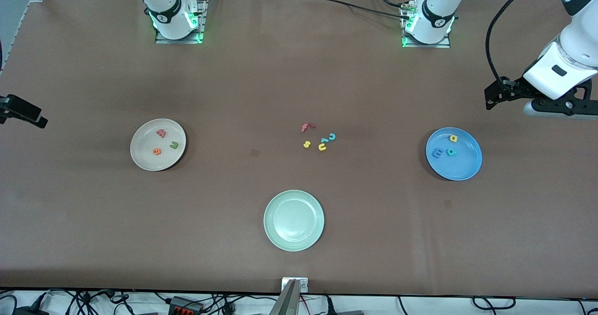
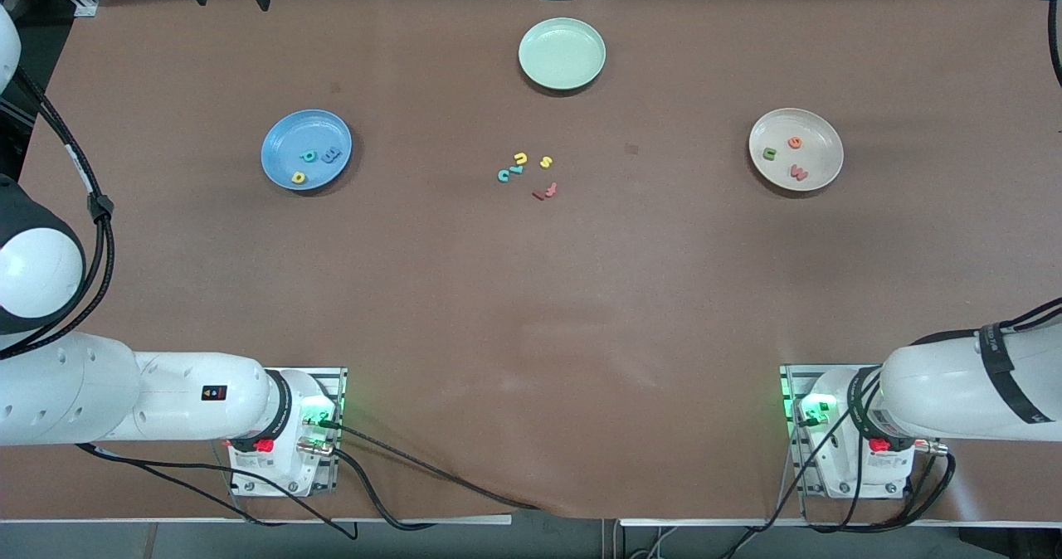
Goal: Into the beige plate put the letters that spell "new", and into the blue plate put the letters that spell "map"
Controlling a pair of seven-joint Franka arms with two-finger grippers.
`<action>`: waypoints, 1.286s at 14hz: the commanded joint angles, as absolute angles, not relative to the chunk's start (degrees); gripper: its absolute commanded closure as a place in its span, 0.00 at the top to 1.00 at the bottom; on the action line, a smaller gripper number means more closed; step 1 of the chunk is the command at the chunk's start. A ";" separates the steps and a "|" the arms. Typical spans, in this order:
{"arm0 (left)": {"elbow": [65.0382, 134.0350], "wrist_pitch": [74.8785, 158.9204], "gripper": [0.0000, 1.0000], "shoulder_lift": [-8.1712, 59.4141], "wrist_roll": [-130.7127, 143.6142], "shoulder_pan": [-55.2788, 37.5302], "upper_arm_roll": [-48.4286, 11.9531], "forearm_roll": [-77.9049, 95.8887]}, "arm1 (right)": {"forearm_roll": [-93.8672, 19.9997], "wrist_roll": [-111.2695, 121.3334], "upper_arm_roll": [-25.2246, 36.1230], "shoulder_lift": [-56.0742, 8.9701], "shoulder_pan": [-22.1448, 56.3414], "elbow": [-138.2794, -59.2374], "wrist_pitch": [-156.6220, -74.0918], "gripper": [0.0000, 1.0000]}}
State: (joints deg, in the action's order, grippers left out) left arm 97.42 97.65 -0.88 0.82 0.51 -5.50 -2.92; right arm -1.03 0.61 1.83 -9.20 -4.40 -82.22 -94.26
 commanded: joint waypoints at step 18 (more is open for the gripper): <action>96.24 95.01 1.00 -1.49 0.26 0.35 -5.45 -0.35 | 1.68 3.60 2.90 4.66 -3.60 -99.93 -92.90 1.00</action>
State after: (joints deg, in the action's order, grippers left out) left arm 97.02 96.18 -1.09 0.78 0.48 -5.56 -1.86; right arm 2.33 2.89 2.67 3.04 -3.50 -99.07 -94.04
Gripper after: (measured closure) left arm 0.000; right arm 0.000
